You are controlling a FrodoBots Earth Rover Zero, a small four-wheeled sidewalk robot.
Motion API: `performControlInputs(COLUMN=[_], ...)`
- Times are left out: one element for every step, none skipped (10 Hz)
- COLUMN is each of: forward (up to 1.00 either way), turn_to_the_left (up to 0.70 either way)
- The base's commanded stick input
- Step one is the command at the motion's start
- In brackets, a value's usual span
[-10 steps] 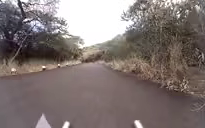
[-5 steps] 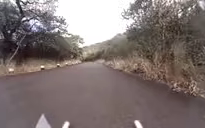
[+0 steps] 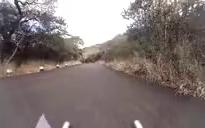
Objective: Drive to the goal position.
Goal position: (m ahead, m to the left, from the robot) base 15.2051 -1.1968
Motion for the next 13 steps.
performControlInputs(forward=[0.5,0.5,0.5,0.5,0.5,0.5,0.5,0.5,0.5,0.5,0.5,0.5,0.5], turn_to_the_left=[0.0,0.0,0.0,0.0,0.0,0.0,0.0,0.0,0.0,0.0,0.0,0.0,0.0])
